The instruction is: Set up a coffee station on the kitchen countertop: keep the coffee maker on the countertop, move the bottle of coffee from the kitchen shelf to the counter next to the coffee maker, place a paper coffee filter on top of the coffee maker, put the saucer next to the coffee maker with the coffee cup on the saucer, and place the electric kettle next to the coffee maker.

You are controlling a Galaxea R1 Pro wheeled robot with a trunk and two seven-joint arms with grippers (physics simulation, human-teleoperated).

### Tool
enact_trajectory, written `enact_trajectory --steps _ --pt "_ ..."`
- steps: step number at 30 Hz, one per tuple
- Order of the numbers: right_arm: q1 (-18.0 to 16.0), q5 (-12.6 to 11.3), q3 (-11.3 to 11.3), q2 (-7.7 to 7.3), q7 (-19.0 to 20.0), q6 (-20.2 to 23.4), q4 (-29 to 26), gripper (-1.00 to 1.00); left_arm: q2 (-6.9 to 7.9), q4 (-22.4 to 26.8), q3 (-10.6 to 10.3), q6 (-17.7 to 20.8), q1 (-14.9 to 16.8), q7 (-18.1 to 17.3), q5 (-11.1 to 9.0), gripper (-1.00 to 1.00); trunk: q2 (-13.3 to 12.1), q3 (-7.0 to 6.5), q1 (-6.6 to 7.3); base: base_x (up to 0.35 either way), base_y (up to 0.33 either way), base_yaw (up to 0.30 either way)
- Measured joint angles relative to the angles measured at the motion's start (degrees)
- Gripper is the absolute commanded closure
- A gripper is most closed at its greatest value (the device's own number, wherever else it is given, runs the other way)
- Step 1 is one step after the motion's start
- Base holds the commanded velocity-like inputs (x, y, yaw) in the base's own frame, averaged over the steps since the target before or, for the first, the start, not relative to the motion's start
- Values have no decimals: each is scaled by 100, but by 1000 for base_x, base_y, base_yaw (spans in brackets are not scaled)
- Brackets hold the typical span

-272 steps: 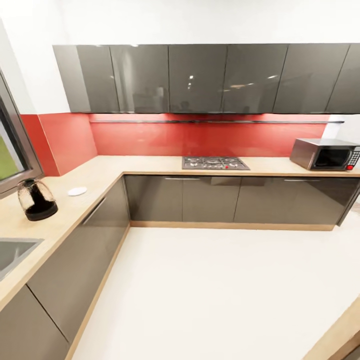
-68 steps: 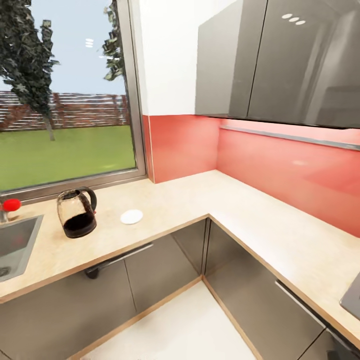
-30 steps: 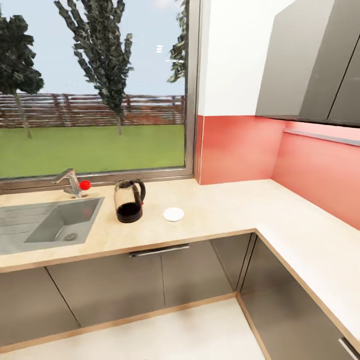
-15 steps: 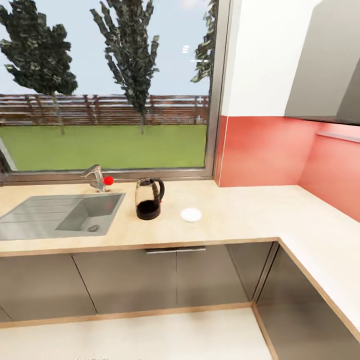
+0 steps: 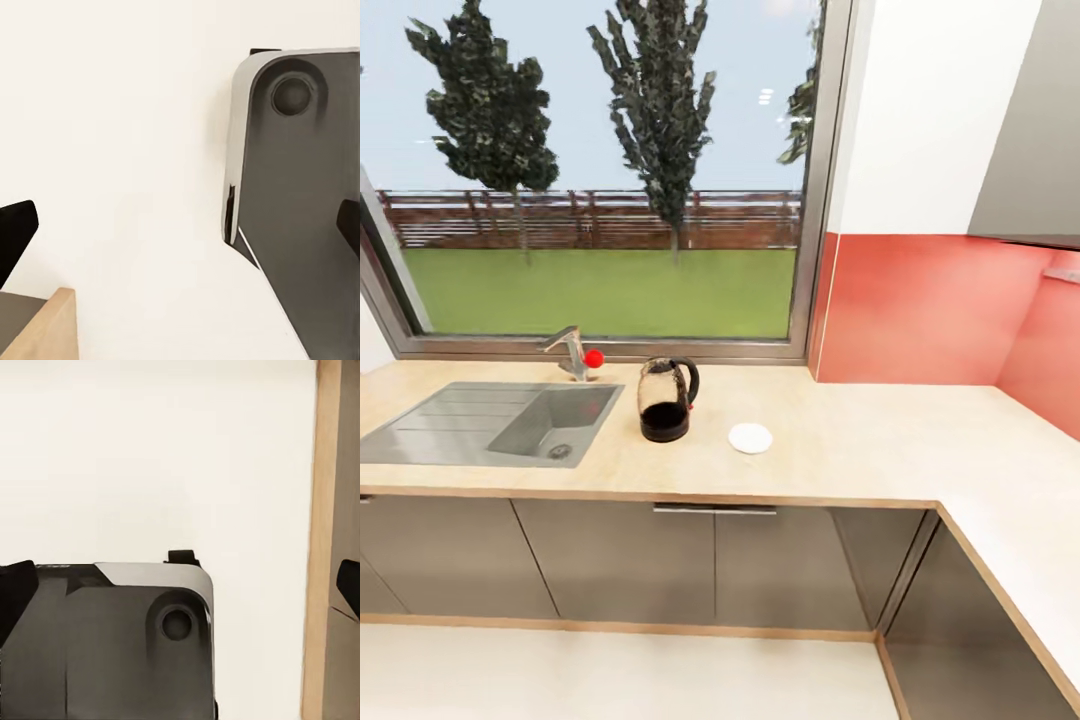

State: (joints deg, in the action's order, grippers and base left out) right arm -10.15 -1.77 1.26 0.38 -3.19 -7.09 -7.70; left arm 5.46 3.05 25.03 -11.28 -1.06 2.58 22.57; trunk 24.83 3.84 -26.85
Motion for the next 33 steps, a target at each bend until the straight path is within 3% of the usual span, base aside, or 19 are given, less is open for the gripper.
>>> enact_trajectory --steps 13,24,33 --pt "0 -12 -3 30 0 -12 -7 -100 -4 17 -54 -25 0 -23 31 -100 0 0 -1 6 -153 1" --pt "0 -29 -15 28 -24 -8 -8 -100 -8 18 -5 -67 0 -23 4 -100 0 0 -1 0 -14 1" --pt "0 -34 -16 31 -27 -13 -35 -100 -59 171 -33 -81 41 -73 8 -100 0 0 -1 0 0 169"
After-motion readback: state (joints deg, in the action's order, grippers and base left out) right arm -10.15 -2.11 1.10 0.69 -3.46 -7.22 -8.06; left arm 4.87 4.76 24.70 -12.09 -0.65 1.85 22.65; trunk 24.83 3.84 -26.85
